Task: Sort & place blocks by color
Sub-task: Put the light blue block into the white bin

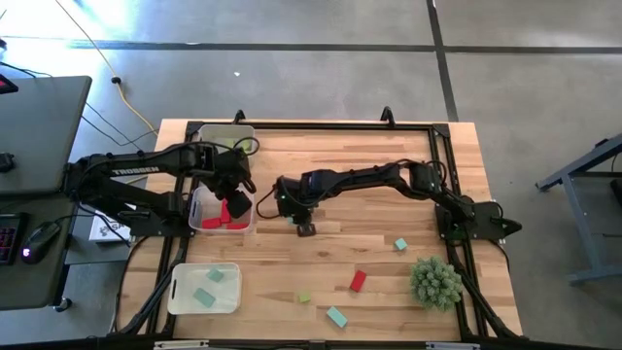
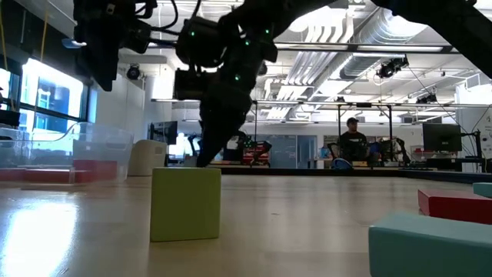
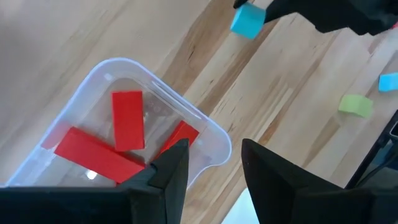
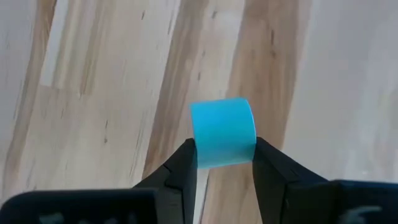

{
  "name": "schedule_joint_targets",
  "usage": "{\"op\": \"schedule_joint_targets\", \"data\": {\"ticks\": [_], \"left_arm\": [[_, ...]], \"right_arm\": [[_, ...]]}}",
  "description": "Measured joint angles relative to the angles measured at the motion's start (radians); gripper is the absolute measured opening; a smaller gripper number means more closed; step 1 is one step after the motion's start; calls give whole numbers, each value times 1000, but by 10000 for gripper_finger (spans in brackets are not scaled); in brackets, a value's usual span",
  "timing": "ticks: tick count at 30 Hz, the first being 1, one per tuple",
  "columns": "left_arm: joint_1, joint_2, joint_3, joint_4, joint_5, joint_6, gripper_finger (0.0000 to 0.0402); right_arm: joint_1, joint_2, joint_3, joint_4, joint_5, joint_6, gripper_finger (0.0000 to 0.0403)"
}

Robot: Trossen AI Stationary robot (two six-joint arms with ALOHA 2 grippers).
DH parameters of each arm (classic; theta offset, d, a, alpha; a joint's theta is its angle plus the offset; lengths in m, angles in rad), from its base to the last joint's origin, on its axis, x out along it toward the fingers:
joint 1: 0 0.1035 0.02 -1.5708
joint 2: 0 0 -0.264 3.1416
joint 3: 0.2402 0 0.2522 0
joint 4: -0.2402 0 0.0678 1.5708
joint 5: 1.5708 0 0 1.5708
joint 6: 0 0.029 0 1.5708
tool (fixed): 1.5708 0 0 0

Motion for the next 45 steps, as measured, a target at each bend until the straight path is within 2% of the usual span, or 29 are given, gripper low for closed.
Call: {"op": "schedule_joint_targets", "data": {"ticks": [8, 16, 22, 30, 36, 39, 45], "left_arm": [[77, 0, 0, 0, 26, 121, 136], [180, 0, 0, 78, 190, 211, 136], [235, 0, 0, 155, 292, 208, 135], [275, 0, 0, 307, 419, 153, 135], [288, 0, 0, 372, 422, 142, 135], [288, 0, 0, 419, 413, 110, 138], [288, 0, 0, 490, 385, 112, 164]], "right_arm": [[36, 0, 139, -83, 113, 97, 94], [84, 0, 324, -171, 266, 142, 94], [110, -2, 457, -200, 384, 159, 94], [115, -23, 445, -243, 455, 212, 94], [123, -23, 445, -250, 550, 218, 94], [125, -23, 445, -250, 559, 202, 94], [123, -23, 445, -247, 646, 180, 94]]}}
